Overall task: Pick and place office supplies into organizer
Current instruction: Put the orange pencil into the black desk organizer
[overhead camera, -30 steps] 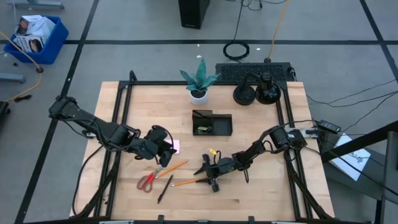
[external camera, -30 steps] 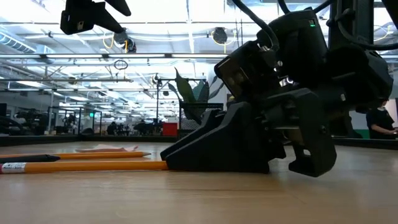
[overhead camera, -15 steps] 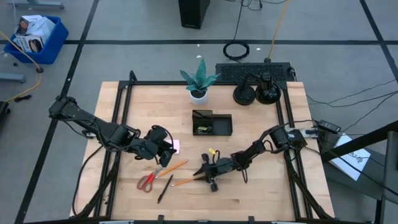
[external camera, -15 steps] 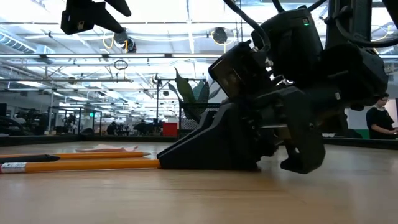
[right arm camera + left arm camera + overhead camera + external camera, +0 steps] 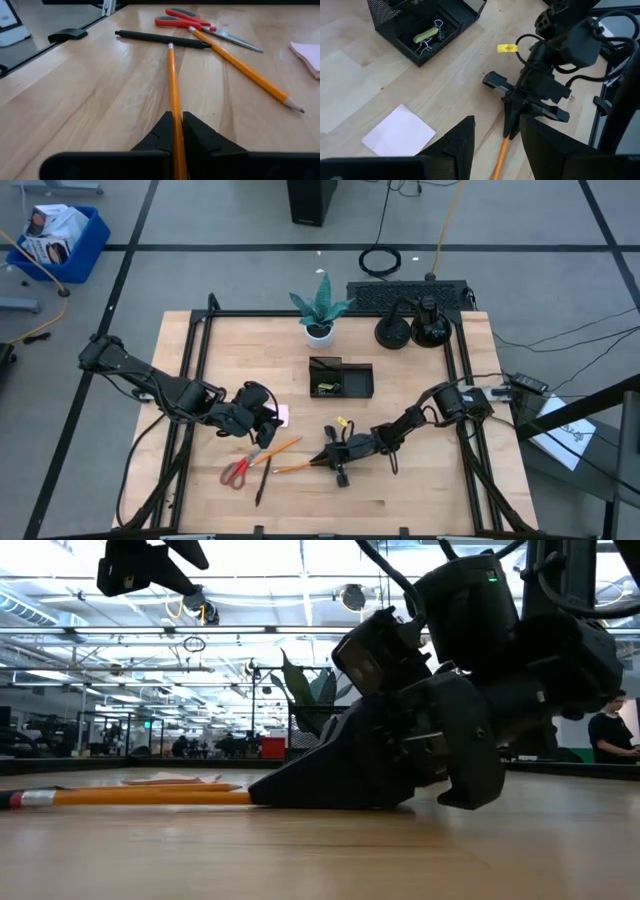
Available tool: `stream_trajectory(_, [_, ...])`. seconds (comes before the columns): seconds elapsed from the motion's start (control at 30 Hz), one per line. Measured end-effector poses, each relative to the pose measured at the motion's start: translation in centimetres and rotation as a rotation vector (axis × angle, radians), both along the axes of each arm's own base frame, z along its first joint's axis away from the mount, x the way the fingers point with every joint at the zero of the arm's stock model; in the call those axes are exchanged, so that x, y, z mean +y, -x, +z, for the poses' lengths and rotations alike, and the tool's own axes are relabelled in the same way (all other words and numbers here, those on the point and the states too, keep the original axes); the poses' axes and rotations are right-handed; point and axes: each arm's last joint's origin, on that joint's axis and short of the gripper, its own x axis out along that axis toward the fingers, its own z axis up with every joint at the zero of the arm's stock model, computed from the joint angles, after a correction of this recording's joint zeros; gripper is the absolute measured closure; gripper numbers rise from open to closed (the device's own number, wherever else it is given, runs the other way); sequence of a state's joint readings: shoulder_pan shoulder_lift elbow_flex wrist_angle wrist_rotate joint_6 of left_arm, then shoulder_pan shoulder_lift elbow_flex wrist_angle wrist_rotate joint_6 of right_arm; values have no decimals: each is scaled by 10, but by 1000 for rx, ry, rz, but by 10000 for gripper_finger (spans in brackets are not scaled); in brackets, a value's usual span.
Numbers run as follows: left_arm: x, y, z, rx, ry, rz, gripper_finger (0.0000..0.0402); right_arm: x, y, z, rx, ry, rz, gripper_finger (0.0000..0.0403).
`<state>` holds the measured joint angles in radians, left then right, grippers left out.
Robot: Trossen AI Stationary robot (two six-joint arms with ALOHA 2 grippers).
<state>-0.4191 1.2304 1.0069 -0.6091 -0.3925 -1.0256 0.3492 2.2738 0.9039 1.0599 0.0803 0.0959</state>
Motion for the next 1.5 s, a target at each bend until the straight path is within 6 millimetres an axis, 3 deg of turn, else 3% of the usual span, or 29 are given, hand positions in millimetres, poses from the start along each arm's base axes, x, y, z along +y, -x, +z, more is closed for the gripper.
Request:
stream_trajectory(0.73, [8, -4, 1, -14, -26, 2, 240, -1, -5, 53, -125, -10, -98, 387])
stream_trajectory(0.97, [14, -3, 18, -138, -3, 15, 240, -4, -3, 76, -101, 23, -147, 386])
stream_trajectory(1.13, [25, 13, 35, -219, -85, 97, 240, -14, 7, 93, -77, 38, -170, 386])
stream_trajectory(1.5, [32, 27, 48, -281, -137, 153, 240, -55, 43, 159, -37, 148, -343, 385])
